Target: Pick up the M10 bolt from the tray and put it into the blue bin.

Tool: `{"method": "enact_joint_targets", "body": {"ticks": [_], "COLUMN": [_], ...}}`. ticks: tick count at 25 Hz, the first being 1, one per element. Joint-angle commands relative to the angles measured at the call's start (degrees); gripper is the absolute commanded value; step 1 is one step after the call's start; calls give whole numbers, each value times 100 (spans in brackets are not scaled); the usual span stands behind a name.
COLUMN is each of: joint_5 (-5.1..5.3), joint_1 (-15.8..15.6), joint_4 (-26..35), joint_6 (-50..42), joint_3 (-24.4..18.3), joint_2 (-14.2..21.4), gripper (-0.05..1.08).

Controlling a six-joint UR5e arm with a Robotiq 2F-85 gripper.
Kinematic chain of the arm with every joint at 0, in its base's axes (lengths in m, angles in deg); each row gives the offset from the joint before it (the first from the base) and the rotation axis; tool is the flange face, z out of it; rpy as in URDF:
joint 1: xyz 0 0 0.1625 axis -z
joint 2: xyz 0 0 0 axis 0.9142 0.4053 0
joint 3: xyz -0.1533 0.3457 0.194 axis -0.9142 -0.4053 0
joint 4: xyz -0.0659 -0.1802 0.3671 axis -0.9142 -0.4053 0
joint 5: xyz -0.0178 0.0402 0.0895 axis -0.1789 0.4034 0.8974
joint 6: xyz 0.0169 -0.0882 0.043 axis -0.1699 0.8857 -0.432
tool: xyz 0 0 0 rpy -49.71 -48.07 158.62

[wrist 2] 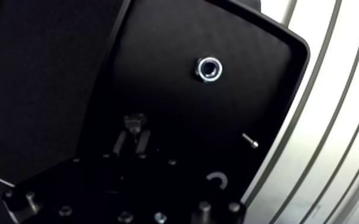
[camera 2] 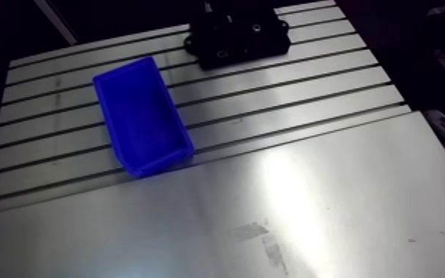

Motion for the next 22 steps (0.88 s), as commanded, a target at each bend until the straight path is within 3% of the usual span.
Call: {"method": "enact_joint_targets", "body": {"ticks": [1, 3, 10, 17, 19, 22], "joint_5": [-98, -177, -204, -125, -54, 192], "joint_1": [-9, -27, -79, -106, -114, -114], "joint_4": [35, 43, 377, 887, 1019, 1151], "joint_6": [2, 2, 90, 846, 1268, 1901], "joint_3": [-35, -35, -79, -140, -193, -219], "joint_2": [109, 153, 540, 1085, 1146, 1322], "gripper": [101, 103, 107, 107, 107, 107]}}
